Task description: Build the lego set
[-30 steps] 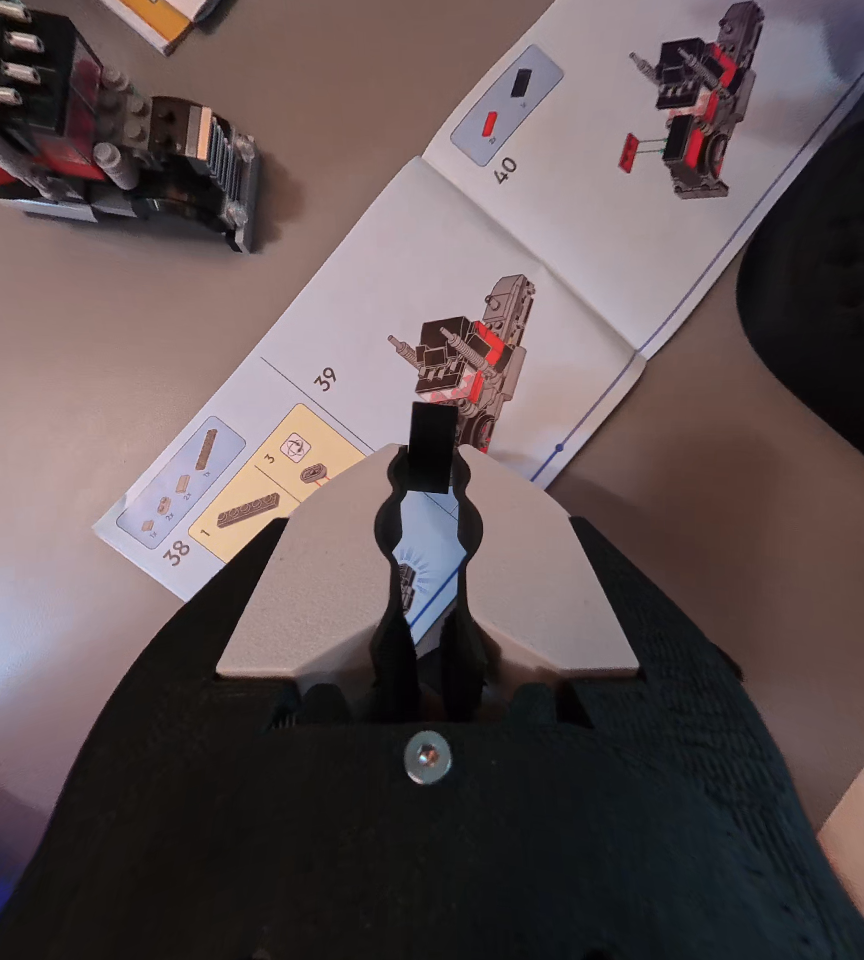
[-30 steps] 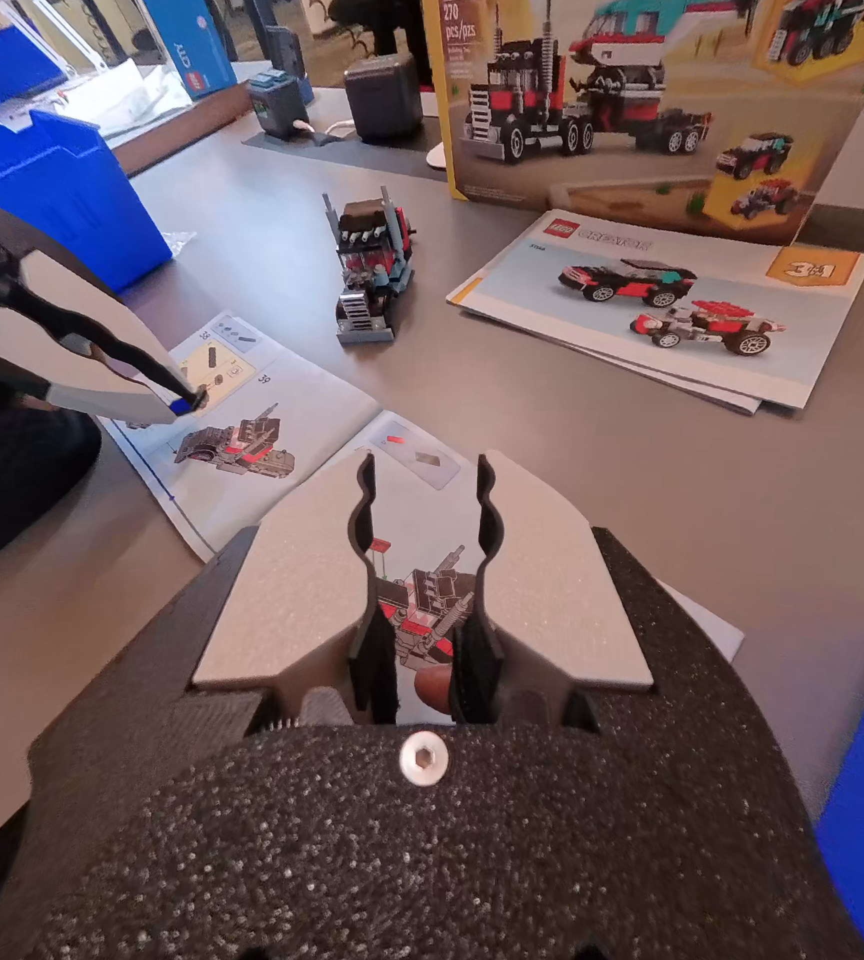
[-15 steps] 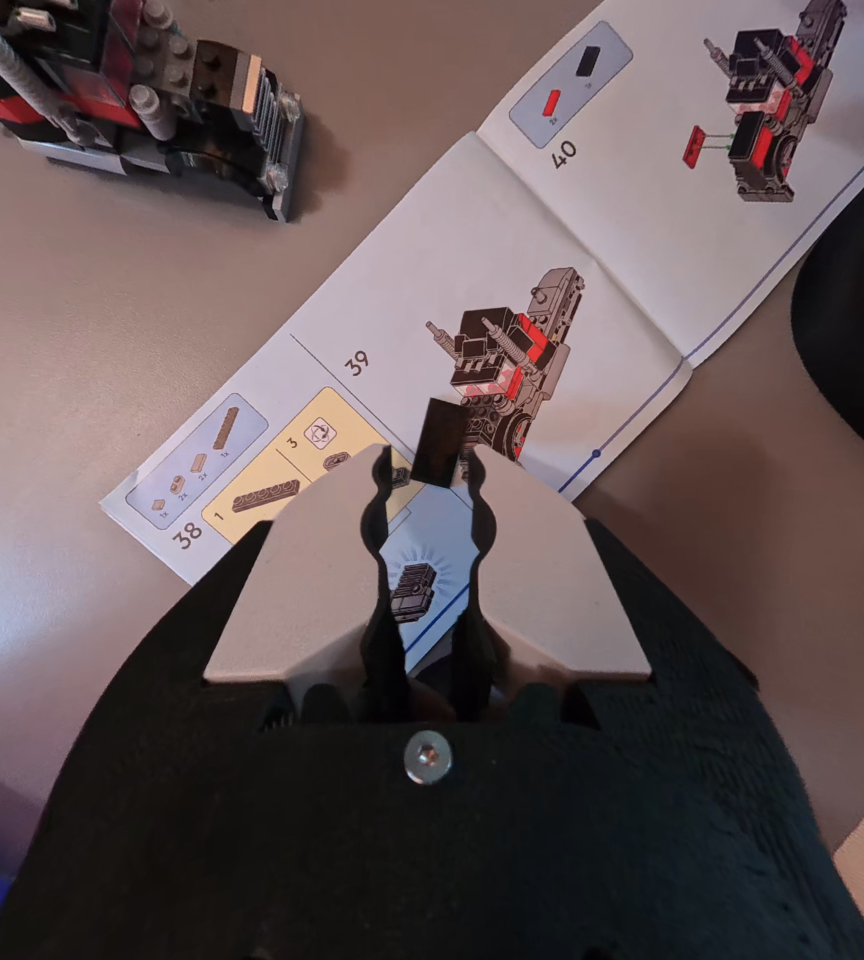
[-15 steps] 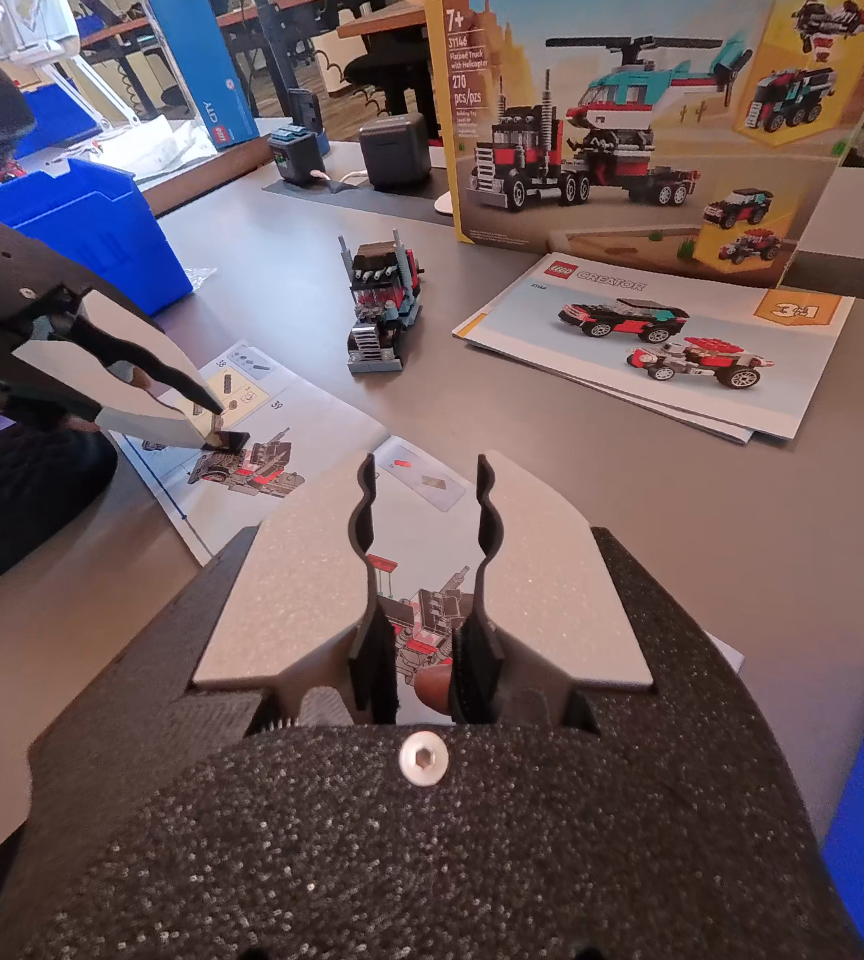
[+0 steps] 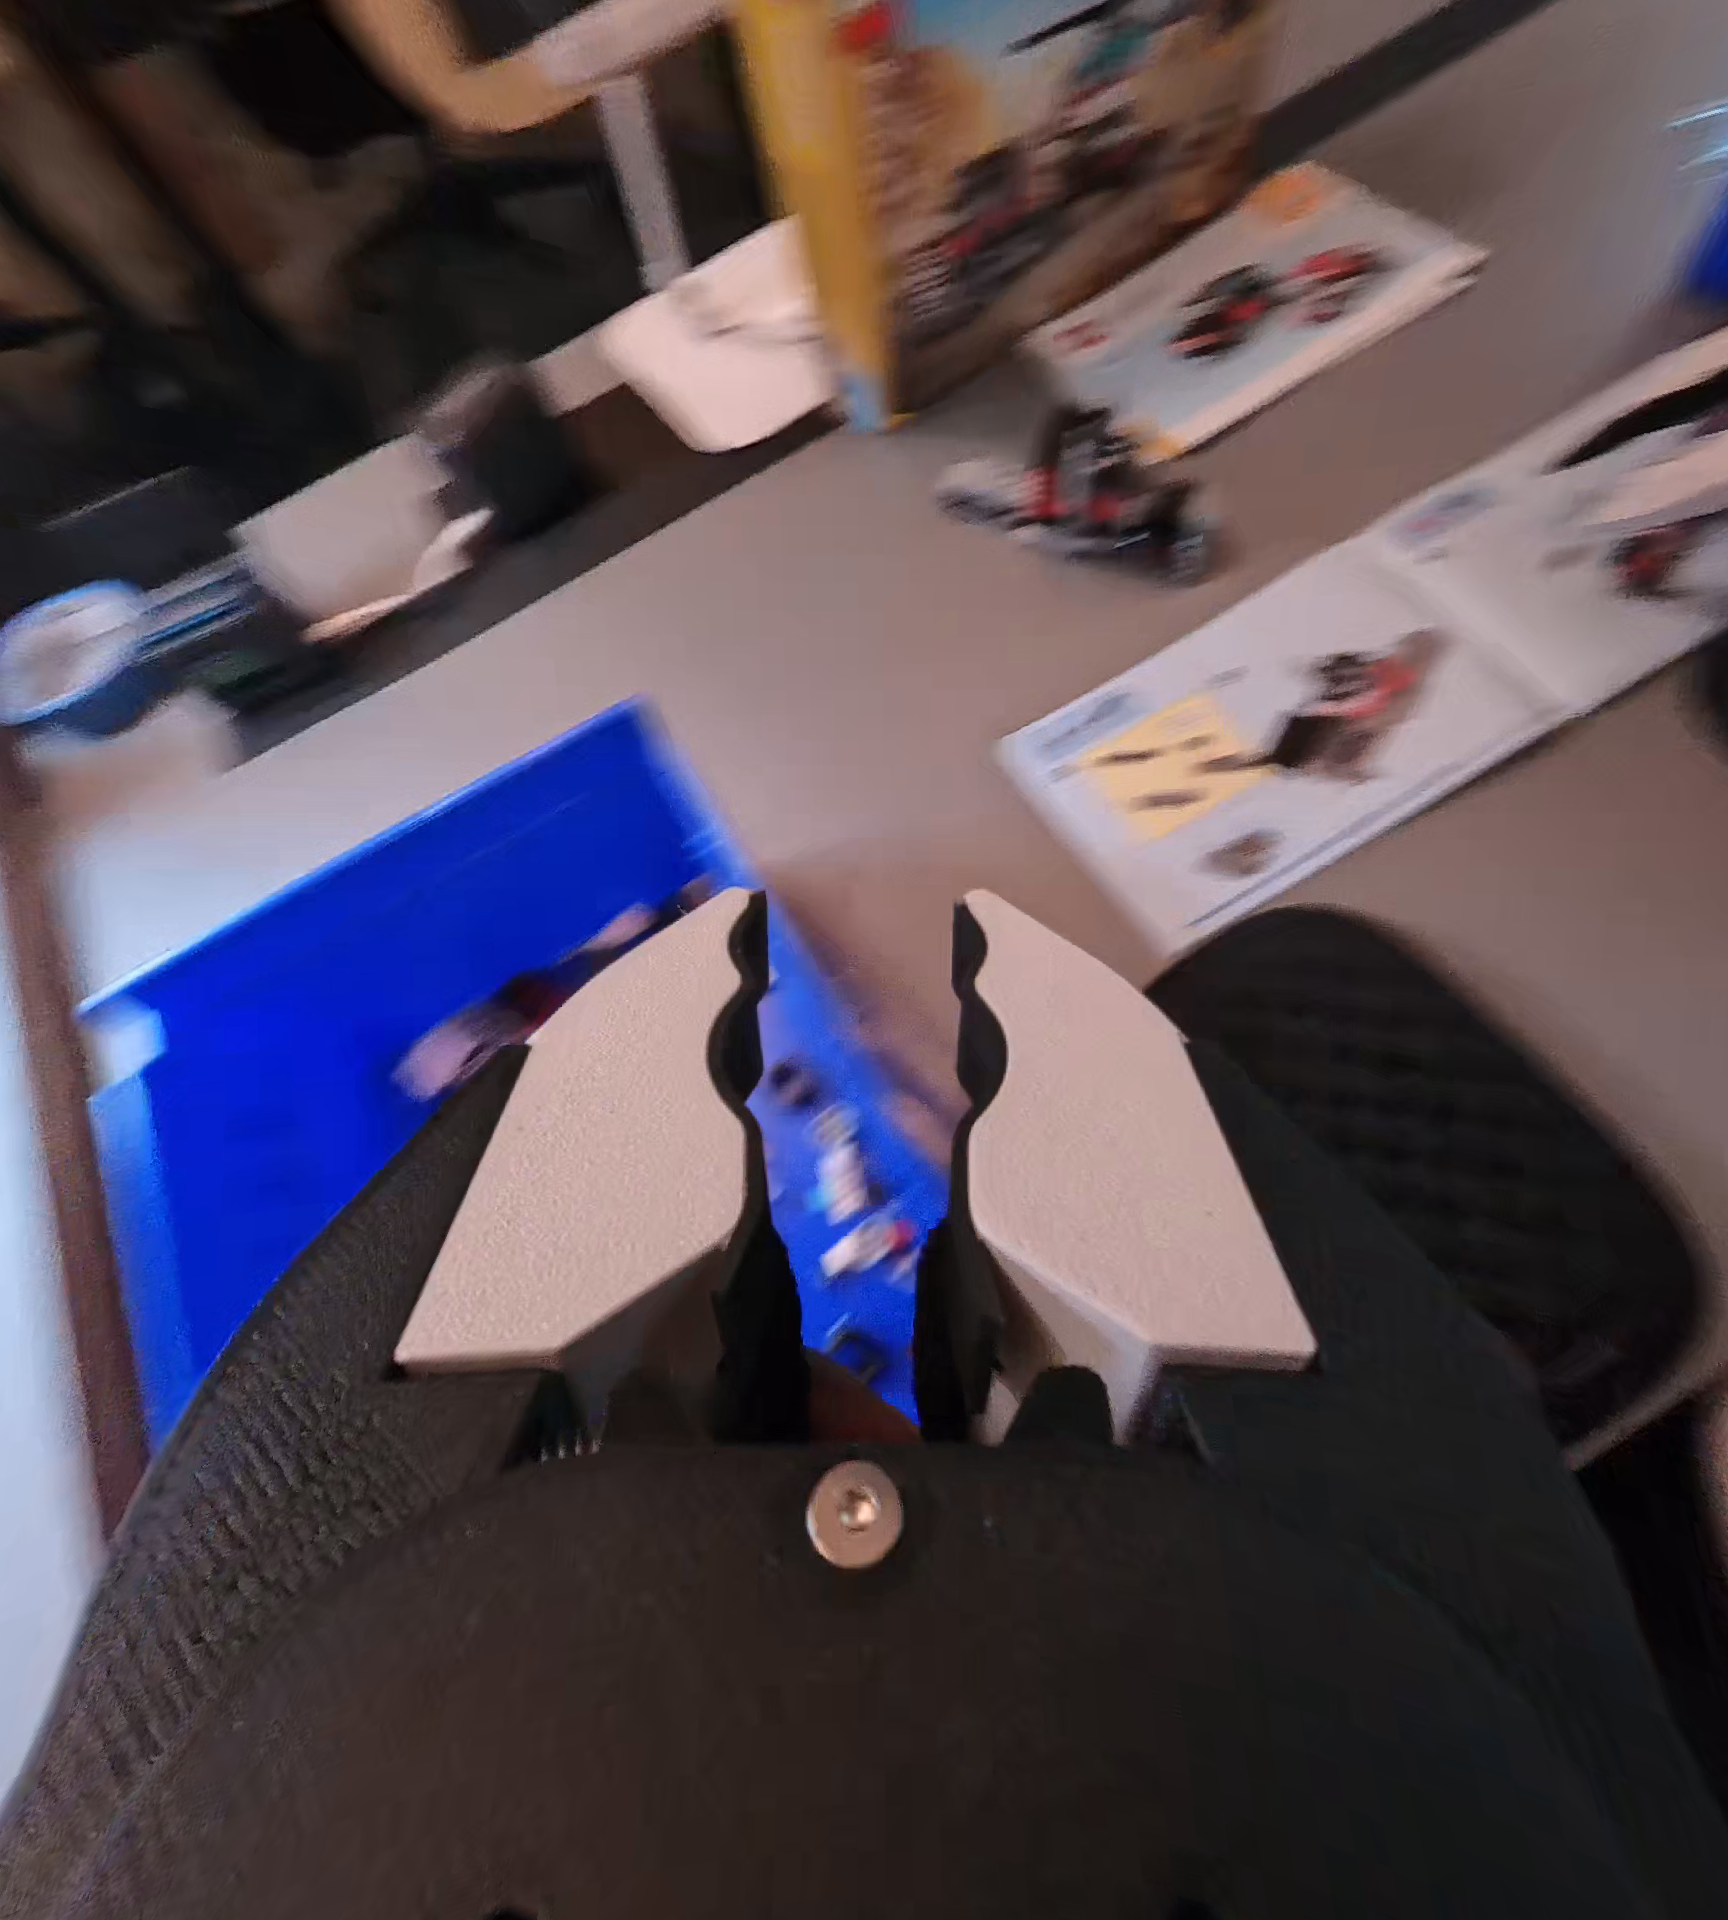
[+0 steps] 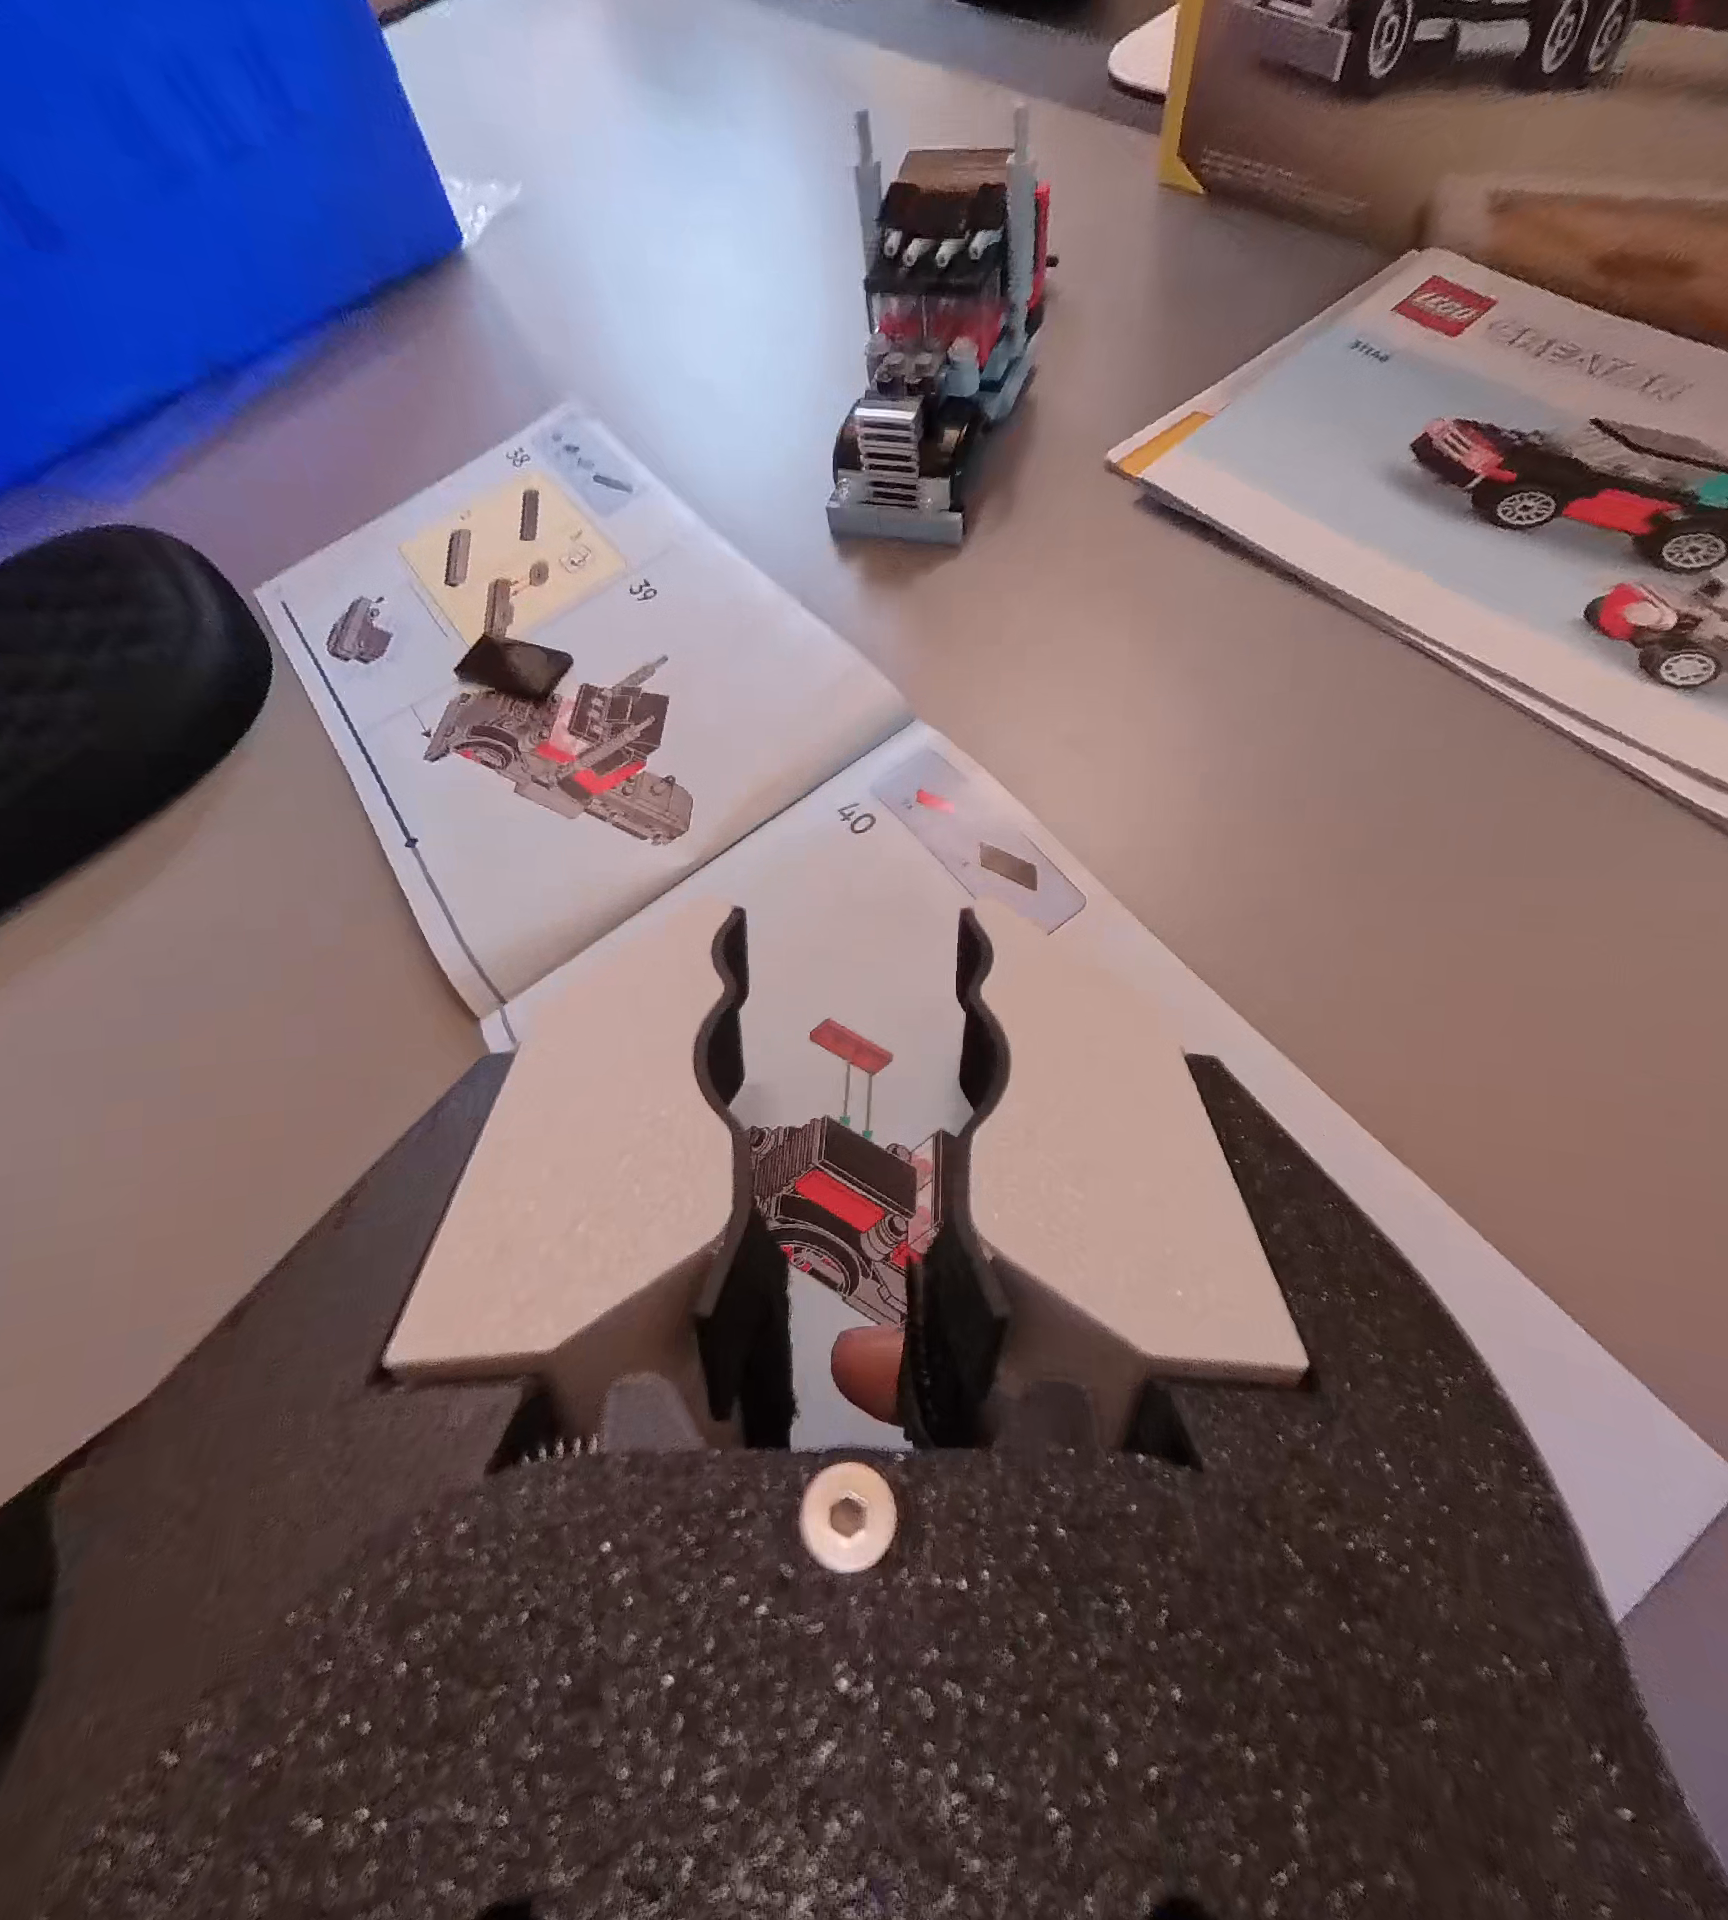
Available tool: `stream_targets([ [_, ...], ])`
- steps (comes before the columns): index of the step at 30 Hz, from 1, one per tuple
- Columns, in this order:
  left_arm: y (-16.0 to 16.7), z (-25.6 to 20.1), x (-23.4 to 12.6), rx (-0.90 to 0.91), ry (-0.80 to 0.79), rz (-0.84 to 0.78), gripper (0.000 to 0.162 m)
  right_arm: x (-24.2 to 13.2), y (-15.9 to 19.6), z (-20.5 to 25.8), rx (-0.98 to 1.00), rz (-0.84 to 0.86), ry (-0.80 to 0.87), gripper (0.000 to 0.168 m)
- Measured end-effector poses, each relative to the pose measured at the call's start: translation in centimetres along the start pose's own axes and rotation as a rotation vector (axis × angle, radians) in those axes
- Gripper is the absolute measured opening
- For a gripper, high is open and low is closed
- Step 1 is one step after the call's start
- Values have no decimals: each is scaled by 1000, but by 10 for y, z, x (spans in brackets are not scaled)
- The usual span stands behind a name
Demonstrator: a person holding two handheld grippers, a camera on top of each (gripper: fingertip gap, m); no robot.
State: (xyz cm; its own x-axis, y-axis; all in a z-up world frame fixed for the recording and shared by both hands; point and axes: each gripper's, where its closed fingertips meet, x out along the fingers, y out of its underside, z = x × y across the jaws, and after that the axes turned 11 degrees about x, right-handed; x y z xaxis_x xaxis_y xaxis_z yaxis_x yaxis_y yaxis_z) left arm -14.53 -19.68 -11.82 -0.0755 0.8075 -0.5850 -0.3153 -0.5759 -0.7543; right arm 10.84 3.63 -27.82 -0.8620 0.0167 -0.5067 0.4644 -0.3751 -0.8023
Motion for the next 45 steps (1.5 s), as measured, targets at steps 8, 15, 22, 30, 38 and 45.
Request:
stream_targets([
  [8,128,79,-37,-112,-115,311,32,-1,-6,0,-31,-45,8,38],
  [15,162,83,2,-73,-39,370,34,-5,-16,8,-79,-140,-46,35],
  [22,182,87,38,-40,67,430,34,-3,-14,12,-111,-128,-73,35],
  [30,196,87,70,24,144,461,34,-9,-18,10,-82,-178,-75,33],
  [38,213,58,67,23,247,576,14,-3,-11,11,-90,-117,-61,33],
  [45,164,88,58,-64,68,224,37,-3,-11,10,-104,-123,-39,32],
])
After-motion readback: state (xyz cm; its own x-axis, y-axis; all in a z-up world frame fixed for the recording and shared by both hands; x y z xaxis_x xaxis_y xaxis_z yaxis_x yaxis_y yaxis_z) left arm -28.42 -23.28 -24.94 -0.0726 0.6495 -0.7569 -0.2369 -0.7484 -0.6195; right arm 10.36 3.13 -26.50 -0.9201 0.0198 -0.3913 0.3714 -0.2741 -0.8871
